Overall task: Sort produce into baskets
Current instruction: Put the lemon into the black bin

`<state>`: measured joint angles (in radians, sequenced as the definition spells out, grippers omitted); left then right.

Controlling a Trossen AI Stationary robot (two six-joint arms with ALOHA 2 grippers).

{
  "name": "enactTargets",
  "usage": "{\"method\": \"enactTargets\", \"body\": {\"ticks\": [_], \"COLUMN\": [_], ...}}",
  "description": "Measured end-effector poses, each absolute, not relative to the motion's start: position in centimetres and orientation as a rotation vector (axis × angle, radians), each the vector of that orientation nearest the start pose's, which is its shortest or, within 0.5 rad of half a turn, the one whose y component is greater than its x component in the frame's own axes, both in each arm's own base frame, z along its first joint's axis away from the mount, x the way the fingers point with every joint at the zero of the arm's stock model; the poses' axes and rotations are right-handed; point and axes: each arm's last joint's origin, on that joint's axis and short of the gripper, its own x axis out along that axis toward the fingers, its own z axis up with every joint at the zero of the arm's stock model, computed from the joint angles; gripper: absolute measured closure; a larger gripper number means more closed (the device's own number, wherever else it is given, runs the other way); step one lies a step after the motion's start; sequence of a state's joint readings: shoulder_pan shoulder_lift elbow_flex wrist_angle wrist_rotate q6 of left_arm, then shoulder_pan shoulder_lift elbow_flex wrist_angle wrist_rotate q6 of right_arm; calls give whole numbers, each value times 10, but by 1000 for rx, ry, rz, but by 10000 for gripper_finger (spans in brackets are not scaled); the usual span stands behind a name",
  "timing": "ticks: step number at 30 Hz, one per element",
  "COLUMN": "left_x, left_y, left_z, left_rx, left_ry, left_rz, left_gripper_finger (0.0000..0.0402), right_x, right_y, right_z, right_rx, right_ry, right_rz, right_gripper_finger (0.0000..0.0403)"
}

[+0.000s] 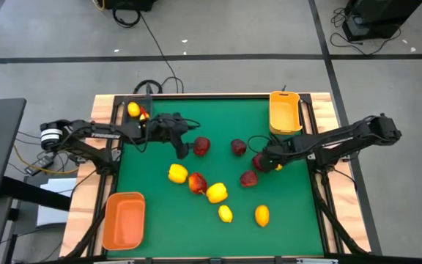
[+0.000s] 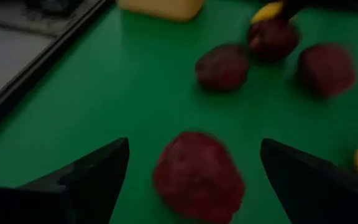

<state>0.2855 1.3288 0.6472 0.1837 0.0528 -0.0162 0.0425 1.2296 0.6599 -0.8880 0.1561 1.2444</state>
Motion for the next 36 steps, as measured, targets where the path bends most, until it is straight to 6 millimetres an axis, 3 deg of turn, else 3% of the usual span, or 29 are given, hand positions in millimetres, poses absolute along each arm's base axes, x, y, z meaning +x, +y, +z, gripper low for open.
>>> {"method": "enactTargets", "body": {"ticks": [2,6,13,16,22,27,36], "left_x": [260,267,283,285,286,288,292], "left_y": [74,76,80,79,77,79,81], "left_z": [202,202,211,214,223,232,230], "left_rx": [-136,-201,-198,-194,-74,-129,-119], "left_ry": [451,333,94,30,-55,-102,-23], "left_rz": [223,235,182,129,38,66,103], "left_gripper_finger": [30,30,30,30,30,30,30], "right_x": [184,200,257,271,292,308,327], "right_y": [1,-7,-6,-6,-6,-8,-8], "right_z": [187,212,241,246,237,221,220], "right_rx": [802,492,65,-76,-280,-476,-649], "right_ry": [1073,785,435,339,297,301,270], "right_rz": [-961,-908,-514,-464,-401,-451,-486], "right_gripper_finger": [219,219,208,207,205,203,187]}}
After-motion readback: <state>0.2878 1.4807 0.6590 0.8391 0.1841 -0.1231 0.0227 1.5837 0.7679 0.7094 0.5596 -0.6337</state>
